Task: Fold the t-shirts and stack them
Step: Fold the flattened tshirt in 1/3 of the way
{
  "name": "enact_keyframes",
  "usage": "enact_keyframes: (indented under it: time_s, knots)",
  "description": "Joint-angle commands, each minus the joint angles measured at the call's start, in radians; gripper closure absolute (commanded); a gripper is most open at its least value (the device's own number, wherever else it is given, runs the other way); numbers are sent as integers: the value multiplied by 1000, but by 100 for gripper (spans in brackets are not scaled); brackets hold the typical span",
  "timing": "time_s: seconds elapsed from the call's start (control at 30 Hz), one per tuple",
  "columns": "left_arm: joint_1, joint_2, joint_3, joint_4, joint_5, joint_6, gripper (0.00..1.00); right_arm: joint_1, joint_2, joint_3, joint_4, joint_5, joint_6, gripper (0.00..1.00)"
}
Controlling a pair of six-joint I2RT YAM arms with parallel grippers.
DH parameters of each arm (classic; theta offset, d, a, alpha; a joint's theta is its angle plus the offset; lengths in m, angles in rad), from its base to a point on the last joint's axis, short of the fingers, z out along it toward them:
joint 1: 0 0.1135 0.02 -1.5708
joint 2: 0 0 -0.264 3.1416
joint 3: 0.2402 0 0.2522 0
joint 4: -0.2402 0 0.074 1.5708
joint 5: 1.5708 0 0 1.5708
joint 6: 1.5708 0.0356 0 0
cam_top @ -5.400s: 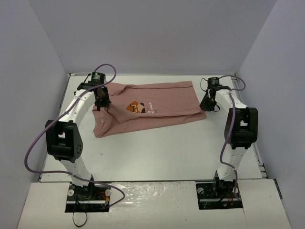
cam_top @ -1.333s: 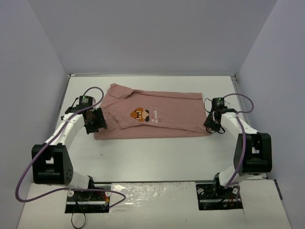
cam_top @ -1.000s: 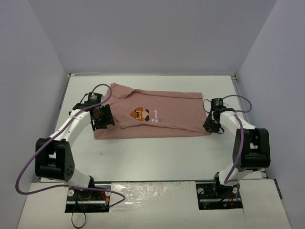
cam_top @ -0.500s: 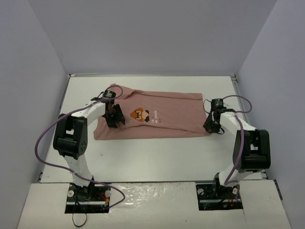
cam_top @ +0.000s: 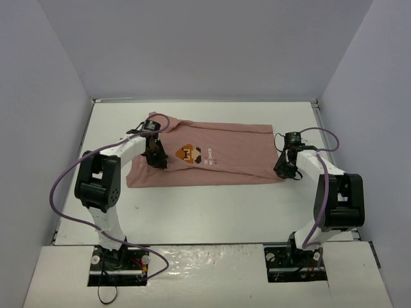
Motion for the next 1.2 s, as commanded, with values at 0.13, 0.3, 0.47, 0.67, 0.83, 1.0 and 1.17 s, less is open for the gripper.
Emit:
enact_keyframes:
  time_s: [0.13, 0.3, 0.47, 0.67, 0.83, 1.0, 1.17]
  knots:
    - [-13, -49, 91, 0, -7, 7, 100, -3, -15, 38, -10, -13, -15, 75]
    - [-14, -23, 180, -7, -6, 31, 100, -3, 12, 57, -10, -22, -22, 84]
    - [-14, 27, 262, -9, 9, 42, 100, -1, 30, 84, -10, -24, -16, 97]
    - [-14, 81, 379, -14, 10, 65, 100, -3, 67, 168, -18, -34, -5, 100]
    - [-13, 129, 431, -30, -14, 92, 100, -3, 138, 267, -27, -85, 35, 100]
    - [-9, 151, 436, -30, -31, 105, 100, -3, 207, 352, -30, -106, 66, 100]
    - [-9, 171, 446, -29, -32, 115, 100, -35, 262, 394, -31, -118, 86, 100]
